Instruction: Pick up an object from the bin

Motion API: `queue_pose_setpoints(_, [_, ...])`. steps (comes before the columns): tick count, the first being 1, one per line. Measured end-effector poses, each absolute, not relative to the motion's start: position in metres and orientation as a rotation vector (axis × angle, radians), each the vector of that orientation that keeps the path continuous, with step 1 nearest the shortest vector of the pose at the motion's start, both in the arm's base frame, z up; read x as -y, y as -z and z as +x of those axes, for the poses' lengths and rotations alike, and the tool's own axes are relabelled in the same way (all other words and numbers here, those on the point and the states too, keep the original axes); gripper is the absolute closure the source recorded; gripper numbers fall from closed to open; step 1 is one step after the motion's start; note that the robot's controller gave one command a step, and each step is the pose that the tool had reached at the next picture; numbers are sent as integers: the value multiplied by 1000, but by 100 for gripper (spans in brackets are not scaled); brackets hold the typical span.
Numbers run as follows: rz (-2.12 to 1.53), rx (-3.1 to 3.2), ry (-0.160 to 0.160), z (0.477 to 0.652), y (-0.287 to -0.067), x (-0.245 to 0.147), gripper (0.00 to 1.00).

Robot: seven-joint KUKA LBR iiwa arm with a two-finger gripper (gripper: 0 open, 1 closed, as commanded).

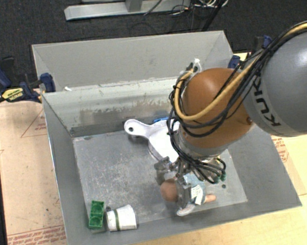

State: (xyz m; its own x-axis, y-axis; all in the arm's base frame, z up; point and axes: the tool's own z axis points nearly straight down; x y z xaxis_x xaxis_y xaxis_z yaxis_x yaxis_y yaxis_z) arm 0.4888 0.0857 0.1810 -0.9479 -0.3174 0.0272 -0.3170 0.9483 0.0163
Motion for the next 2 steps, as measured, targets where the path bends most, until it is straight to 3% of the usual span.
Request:
queue_pose_setpoints(1, [500,3072,18,489,-181,-86,100])
queue_pose_setpoints(2, [483,3066,19,484,-221,-85,100])
